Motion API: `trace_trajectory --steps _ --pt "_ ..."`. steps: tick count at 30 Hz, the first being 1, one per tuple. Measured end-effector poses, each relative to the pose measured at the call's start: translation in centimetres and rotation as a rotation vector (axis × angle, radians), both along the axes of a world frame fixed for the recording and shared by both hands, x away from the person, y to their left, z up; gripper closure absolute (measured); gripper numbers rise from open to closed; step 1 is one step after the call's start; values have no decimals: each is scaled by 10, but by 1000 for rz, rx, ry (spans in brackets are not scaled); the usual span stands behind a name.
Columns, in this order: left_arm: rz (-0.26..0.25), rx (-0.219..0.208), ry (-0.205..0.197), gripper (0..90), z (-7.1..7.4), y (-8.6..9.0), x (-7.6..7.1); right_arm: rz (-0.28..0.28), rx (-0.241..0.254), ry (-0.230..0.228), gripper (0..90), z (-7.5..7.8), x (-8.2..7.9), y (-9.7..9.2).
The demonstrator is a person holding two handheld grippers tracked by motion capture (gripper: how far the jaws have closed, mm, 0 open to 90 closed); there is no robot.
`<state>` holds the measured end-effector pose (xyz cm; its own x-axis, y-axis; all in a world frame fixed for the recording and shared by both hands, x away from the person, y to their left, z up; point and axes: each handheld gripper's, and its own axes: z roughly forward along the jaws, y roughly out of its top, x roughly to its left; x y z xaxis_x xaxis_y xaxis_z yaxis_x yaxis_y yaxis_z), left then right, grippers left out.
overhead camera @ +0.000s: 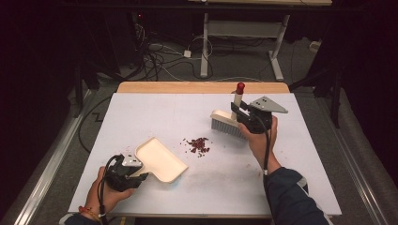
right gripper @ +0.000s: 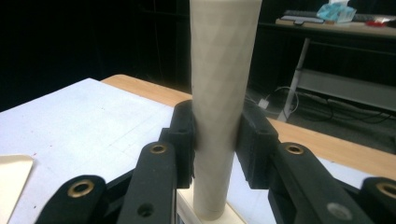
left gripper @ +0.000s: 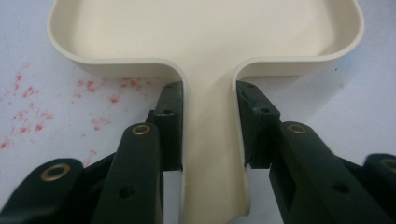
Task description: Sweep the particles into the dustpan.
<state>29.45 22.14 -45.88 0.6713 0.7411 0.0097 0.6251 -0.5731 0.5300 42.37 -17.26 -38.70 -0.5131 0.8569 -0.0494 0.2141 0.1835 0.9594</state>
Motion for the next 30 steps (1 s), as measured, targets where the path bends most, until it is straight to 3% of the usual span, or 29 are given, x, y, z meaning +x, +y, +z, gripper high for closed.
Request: trace_trajectory --steps 9,12,18,22,25,30 --pt "8 -2 -4 638 -1 -2 -1 -15 -11 -7 701 -8 7 24" --pt "8 -1 -15 639 1 -3 -2 -20 -31 -20 700 -11 5 36" --pt "15 -7 -11 638 0 -2 -3 -17 -17 -25 700 -14 0 46" --pt "19 -11 -10 638 -1 -3 -1 -2 -22 -22 700 -14 -3 50" --pt "20 -6 -21 639 -2 -6 -2 48 -16 -16 697 -16 -8 53" --pt "24 -19 -2 638 -4 -11 2 86 6 -5 694 -17 -13 58"
